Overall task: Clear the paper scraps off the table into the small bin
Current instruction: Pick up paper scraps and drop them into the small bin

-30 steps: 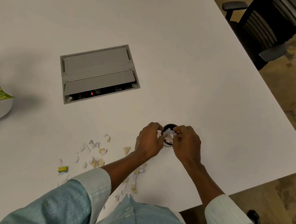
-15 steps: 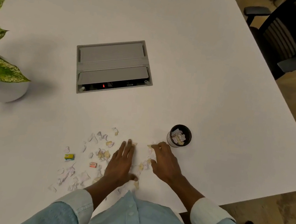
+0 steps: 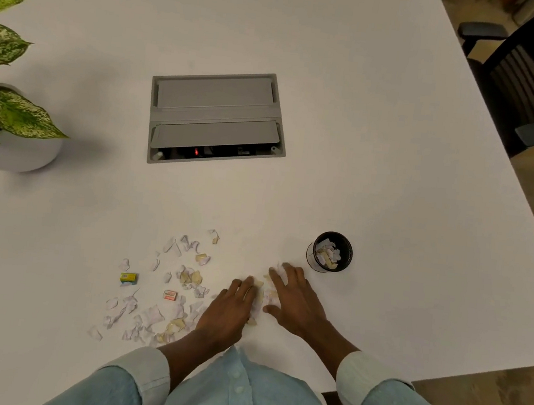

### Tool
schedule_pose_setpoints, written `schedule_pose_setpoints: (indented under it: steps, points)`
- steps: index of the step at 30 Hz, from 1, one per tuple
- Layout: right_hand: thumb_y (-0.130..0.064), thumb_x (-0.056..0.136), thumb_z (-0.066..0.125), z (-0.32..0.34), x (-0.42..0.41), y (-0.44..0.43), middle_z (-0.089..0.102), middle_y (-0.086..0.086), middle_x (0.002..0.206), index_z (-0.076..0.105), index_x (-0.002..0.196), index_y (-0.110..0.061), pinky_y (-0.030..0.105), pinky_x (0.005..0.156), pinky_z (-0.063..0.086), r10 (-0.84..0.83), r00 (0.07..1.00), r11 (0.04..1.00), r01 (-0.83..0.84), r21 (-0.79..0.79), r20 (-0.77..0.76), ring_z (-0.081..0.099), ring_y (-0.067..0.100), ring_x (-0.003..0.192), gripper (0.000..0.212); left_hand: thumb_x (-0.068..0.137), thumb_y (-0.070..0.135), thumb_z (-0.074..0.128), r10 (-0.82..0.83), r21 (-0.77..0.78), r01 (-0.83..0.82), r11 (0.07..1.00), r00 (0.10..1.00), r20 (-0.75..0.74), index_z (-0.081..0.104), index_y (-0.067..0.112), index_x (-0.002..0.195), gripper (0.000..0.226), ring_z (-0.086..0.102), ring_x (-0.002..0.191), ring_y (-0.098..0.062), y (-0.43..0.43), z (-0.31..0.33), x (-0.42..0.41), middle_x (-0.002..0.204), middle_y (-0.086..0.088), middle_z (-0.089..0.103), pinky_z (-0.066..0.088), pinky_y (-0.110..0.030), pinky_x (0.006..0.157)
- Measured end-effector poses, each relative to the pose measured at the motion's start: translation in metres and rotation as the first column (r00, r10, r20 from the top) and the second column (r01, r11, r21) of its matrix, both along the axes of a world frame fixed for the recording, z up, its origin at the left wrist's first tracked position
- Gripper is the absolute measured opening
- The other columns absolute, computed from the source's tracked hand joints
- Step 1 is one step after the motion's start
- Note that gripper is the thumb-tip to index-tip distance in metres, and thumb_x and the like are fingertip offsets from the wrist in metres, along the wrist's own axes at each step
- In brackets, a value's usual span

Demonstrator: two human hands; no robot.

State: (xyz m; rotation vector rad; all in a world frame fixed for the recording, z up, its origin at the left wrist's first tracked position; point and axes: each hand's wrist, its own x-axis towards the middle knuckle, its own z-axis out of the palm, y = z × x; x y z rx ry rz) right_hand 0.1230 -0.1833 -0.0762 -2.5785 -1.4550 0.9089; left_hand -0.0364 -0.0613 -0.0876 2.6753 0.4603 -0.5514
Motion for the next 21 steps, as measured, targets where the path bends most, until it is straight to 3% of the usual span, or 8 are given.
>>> schedule_pose_setpoints:
  steps: [4,8,11,14,21]
  points:
    - [-0.048,0.087,0.073,0.001,-0.011,-0.001,0.030,0.008,0.154,0.035,0.153,-0.023,0.039,0.106,0.050,0.033,0.999,0.999,-0.033,-0.011,0.005,0.036,0.028,0.140,0.080,0.098,0.037,0.064,0.037,-0.047,-0.037,0.998,0.999,0.000,0.028,0.012,0.157,0.074,0.031,0.150,-0.031,-0.005,-0.001,0.004,0.167,-0.011,0.026,0.045,-0.040,0.113]
    - [-0.022,0.090,0.075,0.001,-0.019,0.002,0.037,0.009,0.146,0.049,0.134,-0.021,0.034,0.092,0.057,0.013,1.000,1.000,-0.013,-0.019,0.014,0.045,0.025,0.131,0.051,0.092,0.061,0.062,0.020,-0.064,-0.022,0.998,0.999,-0.029,0.030,0.011,0.157,0.088,0.029,0.151,-0.032,-0.007,0.002,0.007,0.166,-0.012,0.025,0.043,-0.044,0.114]
    - [-0.013,0.094,0.069,0.001,-0.021,0.003,0.039,0.009,0.141,0.050,0.129,-0.019,0.033,0.087,0.058,0.000,1.000,0.999,0.001,-0.045,0.017,0.046,0.023,0.125,0.040,0.097,0.039,0.067,-0.031,-0.041,0.031,0.999,0.999,-0.008,0.033,0.013,0.155,0.072,0.036,0.146,-0.031,-0.009,0.002,0.007,0.163,-0.013,0.031,0.046,-0.038,0.112]
    - [-0.007,0.096,0.062,0.002,-0.018,0.001,0.046,0.008,0.128,0.053,0.120,-0.018,0.034,0.082,0.057,-0.007,1.000,0.999,0.008,-0.045,0.024,0.049,0.023,0.115,0.028,0.099,0.015,0.065,-0.060,-0.028,0.061,0.998,0.997,0.040,0.047,0.013,0.147,0.052,0.049,0.133,-0.028,-0.009,0.003,0.008,0.153,-0.014,0.044,0.055,-0.033,0.099]
    - [-0.007,0.100,0.053,0.009,-0.008,-0.008,0.057,0.004,0.117,0.064,0.117,-0.016,0.029,0.082,0.052,-0.122,0.992,0.987,0.119,0.107,0.022,0.054,0.019,0.104,0.021,0.102,0.008,0.054,0.021,-0.035,-0.018,0.999,0.995,0.096,0.057,0.015,0.133,0.032,0.050,0.116,-0.019,0.000,0.007,0.011,0.134,-0.005,0.055,0.053,-0.029,0.094]
